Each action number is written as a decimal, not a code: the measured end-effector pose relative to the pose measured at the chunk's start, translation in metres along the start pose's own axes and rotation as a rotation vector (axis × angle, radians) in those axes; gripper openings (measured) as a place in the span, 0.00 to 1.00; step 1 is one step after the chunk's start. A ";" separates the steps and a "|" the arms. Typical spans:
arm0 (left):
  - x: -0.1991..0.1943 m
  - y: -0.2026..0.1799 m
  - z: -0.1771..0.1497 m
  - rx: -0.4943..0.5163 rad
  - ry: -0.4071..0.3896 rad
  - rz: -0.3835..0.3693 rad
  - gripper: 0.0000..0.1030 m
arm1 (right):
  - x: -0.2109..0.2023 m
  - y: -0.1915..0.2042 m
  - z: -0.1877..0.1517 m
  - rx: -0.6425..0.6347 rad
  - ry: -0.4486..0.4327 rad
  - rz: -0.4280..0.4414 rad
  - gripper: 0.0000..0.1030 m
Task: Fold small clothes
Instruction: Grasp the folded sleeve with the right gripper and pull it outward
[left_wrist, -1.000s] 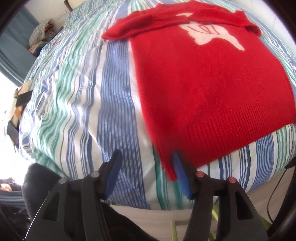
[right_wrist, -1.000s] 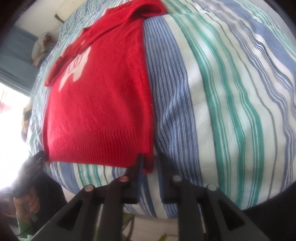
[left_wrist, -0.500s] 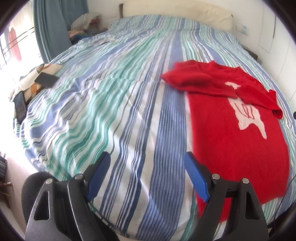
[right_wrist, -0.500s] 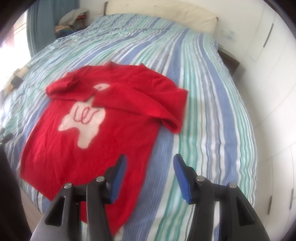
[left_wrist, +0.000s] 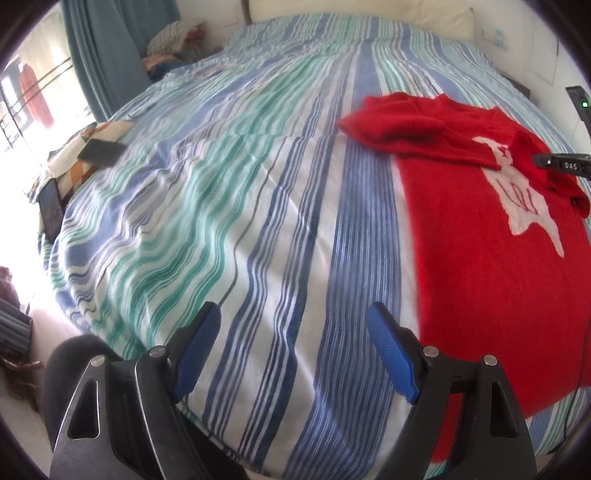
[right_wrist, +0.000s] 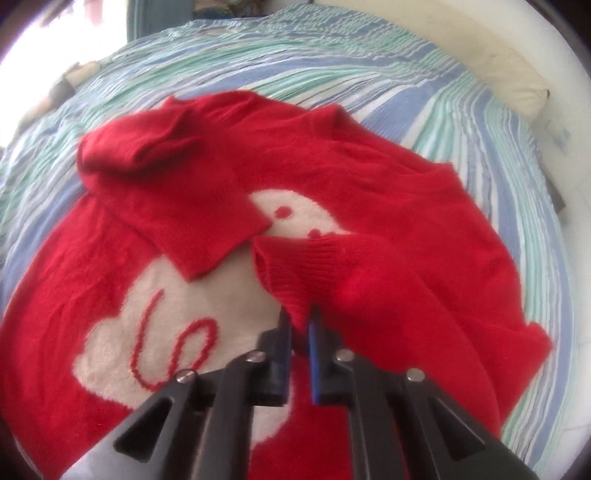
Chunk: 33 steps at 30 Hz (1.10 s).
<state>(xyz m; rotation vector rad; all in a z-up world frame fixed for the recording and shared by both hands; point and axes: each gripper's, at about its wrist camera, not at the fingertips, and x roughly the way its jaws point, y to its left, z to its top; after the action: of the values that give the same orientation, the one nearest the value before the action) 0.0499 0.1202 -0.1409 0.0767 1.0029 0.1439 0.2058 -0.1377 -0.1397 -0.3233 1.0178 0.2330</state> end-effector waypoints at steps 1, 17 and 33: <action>0.000 0.002 0.000 -0.012 0.004 -0.005 0.81 | -0.017 -0.020 -0.004 0.078 -0.047 0.016 0.07; 0.012 0.011 -0.004 -0.086 0.063 -0.024 0.81 | -0.139 -0.299 -0.300 1.100 -0.127 -0.219 0.07; 0.015 0.006 -0.006 -0.050 0.069 0.004 0.81 | -0.129 -0.316 -0.347 1.374 -0.260 -0.081 0.04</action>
<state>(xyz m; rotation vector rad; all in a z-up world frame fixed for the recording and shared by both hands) 0.0525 0.1288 -0.1557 0.0284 1.0671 0.1757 -0.0281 -0.5650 -0.1472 0.8919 0.7091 -0.5008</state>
